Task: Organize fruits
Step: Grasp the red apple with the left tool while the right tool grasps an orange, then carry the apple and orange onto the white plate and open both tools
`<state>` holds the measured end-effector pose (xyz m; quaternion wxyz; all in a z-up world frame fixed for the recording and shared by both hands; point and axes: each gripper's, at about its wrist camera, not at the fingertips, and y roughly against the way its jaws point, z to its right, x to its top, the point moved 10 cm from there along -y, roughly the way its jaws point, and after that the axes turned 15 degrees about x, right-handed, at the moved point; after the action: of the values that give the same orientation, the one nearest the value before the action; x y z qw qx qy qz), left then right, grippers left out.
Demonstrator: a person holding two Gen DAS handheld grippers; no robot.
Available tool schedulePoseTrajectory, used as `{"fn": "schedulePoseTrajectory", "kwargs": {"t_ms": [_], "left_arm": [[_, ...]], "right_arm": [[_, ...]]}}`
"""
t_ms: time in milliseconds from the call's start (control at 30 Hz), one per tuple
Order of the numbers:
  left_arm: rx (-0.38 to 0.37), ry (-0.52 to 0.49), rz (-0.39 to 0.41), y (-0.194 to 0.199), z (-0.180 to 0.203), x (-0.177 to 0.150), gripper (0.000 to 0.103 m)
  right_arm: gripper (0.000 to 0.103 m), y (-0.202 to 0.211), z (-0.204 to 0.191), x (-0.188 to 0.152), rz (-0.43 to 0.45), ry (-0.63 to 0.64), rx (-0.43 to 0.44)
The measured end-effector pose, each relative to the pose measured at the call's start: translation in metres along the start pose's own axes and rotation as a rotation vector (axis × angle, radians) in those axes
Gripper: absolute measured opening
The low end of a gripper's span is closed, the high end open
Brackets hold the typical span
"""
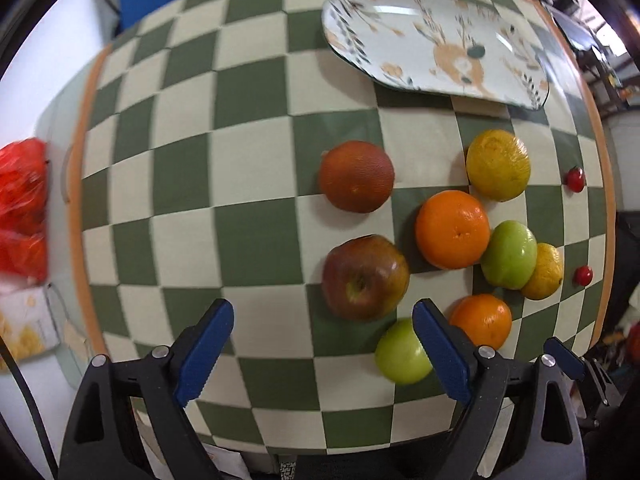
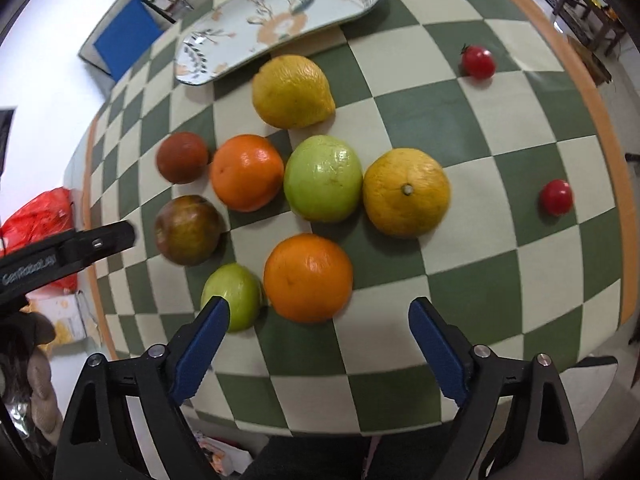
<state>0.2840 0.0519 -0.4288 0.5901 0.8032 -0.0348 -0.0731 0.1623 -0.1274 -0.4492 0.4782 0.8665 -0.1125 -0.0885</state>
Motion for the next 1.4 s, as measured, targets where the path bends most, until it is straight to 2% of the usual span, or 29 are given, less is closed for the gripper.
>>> {"fn": "schedulePoseTrajectory", "kwargs": {"t_ms": [100, 200, 233, 267, 300, 433, 533, 633, 767, 900, 1033, 1200, 1267, 1400], "left_arm": [[-0.011, -0.069, -0.048, -0.023, 0.018, 0.008, 0.092], [-0.022, -0.118, -0.06, -0.037, 0.031, 0.014, 0.09], [-0.025, -0.129, -0.059, -0.04, 0.035, 0.016, 0.085], [-0.043, -0.143, -0.062, -0.044, 0.039, 0.017, 0.072], [-0.072, -0.148, -0.071, -0.047, 0.043, 0.017, 0.065], [-0.049, -0.157, -0.053, -0.044, 0.036, 0.012, 0.064], [-0.053, -0.147, -0.056, -0.044, 0.024, -0.001, 0.064], [-0.077, -0.129, -0.046, -0.043, 0.019, -0.003, 0.065], [-0.04, -0.147, -0.026, -0.051, 0.022, 0.006, 0.065], [-0.061, -0.145, -0.068, -0.066, 0.022, 0.009, 0.064], [-0.067, -0.115, -0.067, -0.071, 0.005, 0.015, 0.063], [-0.09, -0.087, -0.032, -0.055, -0.009, 0.011, 0.063], [-0.115, -0.08, -0.009, -0.049, 0.013, 0.006, 0.063], [-0.168, -0.048, 0.05, -0.005, -0.001, 0.029, 0.063]], "right_arm": [[0.089, -0.016, 0.001, 0.006, -0.018, -0.033, -0.005], [0.087, -0.028, 0.002, 0.009, -0.031, -0.067, 0.0], [0.087, -0.032, 0.003, 0.009, -0.036, -0.08, 0.001], [0.086, -0.036, 0.004, 0.01, -0.04, -0.091, 0.003], [0.084, -0.041, 0.005, 0.01, -0.046, -0.103, 0.006], [0.073, -0.058, 0.005, 0.009, -0.075, -0.155, 0.043], [0.07, -0.066, 0.004, 0.01, -0.085, -0.161, 0.031], [0.069, -0.075, 0.002, 0.012, -0.094, -0.158, 0.014], [0.068, -0.087, 0.001, 0.014, -0.106, -0.155, -0.012], [0.068, -0.094, -0.003, 0.016, -0.117, -0.144, -0.035], [0.067, -0.098, -0.01, 0.016, -0.116, -0.134, -0.04], [0.066, -0.08, -0.009, 0.005, -0.11, -0.089, -0.04], [0.066, -0.068, -0.016, 0.004, -0.1, -0.072, -0.009], [0.066, -0.034, -0.038, 0.016, -0.059, -0.012, 0.048]]}}
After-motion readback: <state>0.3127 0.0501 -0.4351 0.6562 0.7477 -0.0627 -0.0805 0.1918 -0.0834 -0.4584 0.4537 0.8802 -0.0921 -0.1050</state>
